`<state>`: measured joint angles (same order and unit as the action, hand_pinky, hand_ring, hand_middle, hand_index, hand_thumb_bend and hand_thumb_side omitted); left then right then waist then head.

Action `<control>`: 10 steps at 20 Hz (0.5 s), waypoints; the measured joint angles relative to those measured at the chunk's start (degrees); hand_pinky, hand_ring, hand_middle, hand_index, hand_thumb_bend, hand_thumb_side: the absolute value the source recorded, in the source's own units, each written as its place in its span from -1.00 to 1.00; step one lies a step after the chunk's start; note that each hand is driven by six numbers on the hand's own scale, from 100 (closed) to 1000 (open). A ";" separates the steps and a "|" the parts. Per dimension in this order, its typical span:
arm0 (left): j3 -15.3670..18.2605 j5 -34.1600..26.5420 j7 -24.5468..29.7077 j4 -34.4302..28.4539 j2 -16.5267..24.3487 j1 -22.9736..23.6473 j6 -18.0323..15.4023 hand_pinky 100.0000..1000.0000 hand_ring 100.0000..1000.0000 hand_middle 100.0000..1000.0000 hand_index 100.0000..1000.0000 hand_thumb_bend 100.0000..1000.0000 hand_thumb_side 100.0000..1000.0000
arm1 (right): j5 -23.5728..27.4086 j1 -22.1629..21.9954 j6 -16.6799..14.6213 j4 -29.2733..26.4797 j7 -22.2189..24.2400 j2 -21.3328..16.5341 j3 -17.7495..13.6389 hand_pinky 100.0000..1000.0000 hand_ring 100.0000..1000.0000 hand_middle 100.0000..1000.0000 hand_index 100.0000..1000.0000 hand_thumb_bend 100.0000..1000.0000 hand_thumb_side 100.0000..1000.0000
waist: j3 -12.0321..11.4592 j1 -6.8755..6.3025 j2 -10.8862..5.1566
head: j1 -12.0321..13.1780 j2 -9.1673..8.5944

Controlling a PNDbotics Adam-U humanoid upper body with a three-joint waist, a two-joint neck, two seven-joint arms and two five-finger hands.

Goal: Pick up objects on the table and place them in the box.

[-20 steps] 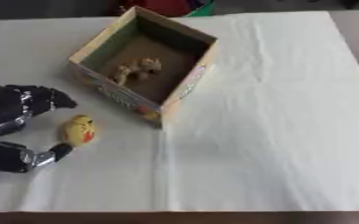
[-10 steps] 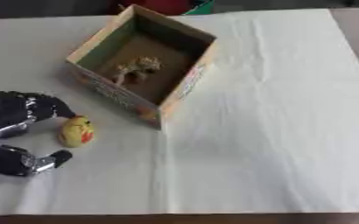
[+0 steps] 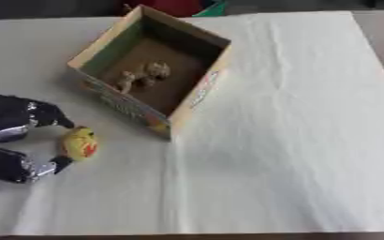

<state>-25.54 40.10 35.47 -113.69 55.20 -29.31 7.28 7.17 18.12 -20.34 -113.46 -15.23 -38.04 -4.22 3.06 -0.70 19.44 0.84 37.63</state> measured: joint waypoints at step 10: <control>-0.06 0.87 1.65 0.00 -0.82 -0.02 0.40 0.20 0.58 0.52 0.80 -0.50 0.78 | 0.00 -0.49 0.27 0.00 0.72 0.65 -0.07 0.57 1.00 0.24 0.55 -1.00 0.70 | 0.04 0.12 0.39 | 0.00 -0.46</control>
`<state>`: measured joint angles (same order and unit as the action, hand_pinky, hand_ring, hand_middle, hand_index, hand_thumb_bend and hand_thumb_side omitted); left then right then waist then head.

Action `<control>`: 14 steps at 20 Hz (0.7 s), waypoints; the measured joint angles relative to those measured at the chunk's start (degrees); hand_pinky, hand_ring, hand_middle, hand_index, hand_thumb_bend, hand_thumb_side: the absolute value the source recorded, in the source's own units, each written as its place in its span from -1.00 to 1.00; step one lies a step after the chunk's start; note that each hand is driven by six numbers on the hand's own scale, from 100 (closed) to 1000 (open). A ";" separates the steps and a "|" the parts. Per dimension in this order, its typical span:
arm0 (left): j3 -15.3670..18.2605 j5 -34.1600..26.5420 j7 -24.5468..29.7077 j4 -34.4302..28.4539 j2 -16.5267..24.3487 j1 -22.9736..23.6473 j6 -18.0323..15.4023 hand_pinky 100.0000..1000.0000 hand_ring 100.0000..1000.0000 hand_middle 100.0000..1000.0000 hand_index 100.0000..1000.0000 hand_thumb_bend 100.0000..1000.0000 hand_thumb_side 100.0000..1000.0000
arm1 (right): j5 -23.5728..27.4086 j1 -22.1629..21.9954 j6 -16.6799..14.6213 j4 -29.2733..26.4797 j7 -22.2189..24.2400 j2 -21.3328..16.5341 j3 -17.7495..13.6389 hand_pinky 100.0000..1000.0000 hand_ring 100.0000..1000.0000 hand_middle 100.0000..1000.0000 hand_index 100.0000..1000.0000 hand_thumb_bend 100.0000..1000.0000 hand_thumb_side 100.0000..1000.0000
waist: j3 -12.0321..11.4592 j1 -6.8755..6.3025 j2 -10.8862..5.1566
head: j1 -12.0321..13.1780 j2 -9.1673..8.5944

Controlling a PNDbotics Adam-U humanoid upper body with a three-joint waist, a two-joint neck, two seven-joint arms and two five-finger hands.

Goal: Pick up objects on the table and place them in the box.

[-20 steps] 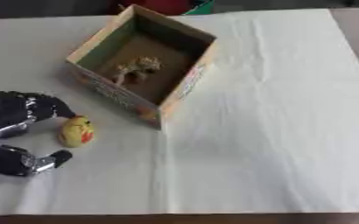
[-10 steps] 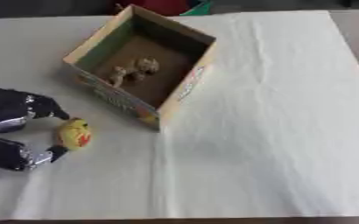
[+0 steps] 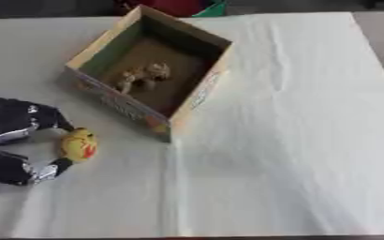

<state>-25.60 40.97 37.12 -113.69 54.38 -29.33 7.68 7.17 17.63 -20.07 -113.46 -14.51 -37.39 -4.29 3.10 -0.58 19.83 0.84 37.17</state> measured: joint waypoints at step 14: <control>-0.72 5.96 1.57 0.85 -1.39 -0.02 0.28 0.19 0.61 0.55 0.82 -0.50 0.76 | 0.31 -0.48 0.35 0.00 1.34 0.97 -0.26 0.57 1.00 0.23 0.54 -1.00 0.70 | 0.09 0.25 0.40 | -0.18 -0.92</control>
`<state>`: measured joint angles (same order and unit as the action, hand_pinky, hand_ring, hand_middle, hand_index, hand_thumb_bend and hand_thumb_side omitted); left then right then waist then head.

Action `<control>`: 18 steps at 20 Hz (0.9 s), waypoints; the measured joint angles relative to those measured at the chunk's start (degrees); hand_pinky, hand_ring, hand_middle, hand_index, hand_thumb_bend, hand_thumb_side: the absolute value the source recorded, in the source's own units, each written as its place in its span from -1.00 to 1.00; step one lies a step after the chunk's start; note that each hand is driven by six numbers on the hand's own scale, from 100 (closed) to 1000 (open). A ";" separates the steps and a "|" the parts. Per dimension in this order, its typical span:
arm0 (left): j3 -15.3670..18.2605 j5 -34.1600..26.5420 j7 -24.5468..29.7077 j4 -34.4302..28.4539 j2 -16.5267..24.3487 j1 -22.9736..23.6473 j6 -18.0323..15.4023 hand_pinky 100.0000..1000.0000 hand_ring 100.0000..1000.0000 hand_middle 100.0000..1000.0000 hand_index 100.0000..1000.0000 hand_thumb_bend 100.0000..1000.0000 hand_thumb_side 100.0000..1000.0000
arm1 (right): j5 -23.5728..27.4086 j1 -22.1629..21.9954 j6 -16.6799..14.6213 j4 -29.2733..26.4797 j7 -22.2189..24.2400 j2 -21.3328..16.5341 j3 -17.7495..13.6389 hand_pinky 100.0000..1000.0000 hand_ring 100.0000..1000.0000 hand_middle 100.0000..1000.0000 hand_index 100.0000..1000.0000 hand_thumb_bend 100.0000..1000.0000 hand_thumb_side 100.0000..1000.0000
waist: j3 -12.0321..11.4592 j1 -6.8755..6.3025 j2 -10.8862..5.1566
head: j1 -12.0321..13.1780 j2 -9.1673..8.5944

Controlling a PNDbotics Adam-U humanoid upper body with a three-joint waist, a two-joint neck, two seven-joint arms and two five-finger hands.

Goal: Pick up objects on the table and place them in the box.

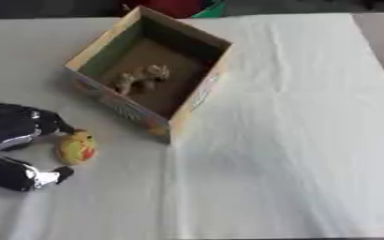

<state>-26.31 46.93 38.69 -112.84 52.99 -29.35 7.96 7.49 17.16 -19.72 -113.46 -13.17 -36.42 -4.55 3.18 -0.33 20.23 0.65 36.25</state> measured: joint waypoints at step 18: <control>-0.78 5.80 -6.79 4.70 -3.22 -1.68 0.20 -0.06 0.36 0.28 0.58 -1.00 0.34 | 0.18 -1.06 1.07 0.00 2.15 1.51 -0.02 0.58 1.00 0.23 0.54 -1.00 0.73 | 0.29 0.11 0.71 | -0.21 -0.85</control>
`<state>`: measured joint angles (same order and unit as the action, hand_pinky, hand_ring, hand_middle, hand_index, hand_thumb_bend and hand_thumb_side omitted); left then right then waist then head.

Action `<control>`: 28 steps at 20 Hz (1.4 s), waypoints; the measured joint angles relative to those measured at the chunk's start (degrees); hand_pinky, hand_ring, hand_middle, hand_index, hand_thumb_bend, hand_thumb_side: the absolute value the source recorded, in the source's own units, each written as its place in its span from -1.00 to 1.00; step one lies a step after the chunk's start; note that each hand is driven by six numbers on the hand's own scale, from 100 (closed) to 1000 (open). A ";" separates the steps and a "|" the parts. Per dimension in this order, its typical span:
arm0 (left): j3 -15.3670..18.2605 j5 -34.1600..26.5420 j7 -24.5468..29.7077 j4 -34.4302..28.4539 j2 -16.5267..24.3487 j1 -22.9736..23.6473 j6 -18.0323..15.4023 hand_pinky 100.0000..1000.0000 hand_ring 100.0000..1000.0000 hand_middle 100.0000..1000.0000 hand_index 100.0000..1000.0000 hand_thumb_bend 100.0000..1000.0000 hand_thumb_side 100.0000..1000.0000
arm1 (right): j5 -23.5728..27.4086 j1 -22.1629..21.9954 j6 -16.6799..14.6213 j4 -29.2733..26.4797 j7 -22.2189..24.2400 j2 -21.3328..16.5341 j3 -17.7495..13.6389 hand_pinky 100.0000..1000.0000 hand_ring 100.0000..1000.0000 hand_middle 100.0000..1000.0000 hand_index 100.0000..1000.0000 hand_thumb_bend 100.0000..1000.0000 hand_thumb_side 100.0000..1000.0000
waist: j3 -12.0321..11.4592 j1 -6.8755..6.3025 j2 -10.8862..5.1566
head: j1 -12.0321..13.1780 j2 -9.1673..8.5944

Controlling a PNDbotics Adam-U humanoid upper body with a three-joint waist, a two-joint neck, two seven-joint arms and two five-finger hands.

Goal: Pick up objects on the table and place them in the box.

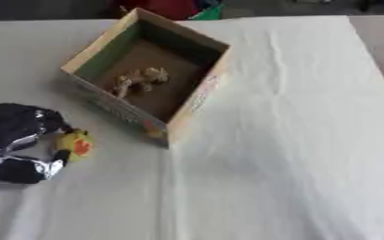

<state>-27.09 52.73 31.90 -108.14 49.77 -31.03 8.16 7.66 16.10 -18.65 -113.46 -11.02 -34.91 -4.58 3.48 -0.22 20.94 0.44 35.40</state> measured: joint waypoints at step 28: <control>-0.05 -9.65 -15.90 1.50 -1.88 0.26 6.49 -0.67 -0.41 -0.42 -0.29 -1.00 -0.54 | 1.07 -0.48 0.64 0.00 0.35 0.53 -0.37 0.58 1.00 0.19 0.54 -1.00 0.78 | 0.00 0.02 -0.85 | -0.42 -0.17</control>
<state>-27.14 43.09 16.00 -106.64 47.89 -30.77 14.65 8.74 15.62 -18.00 -113.46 -10.67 -34.38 -4.95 3.48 -0.20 20.10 0.02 35.23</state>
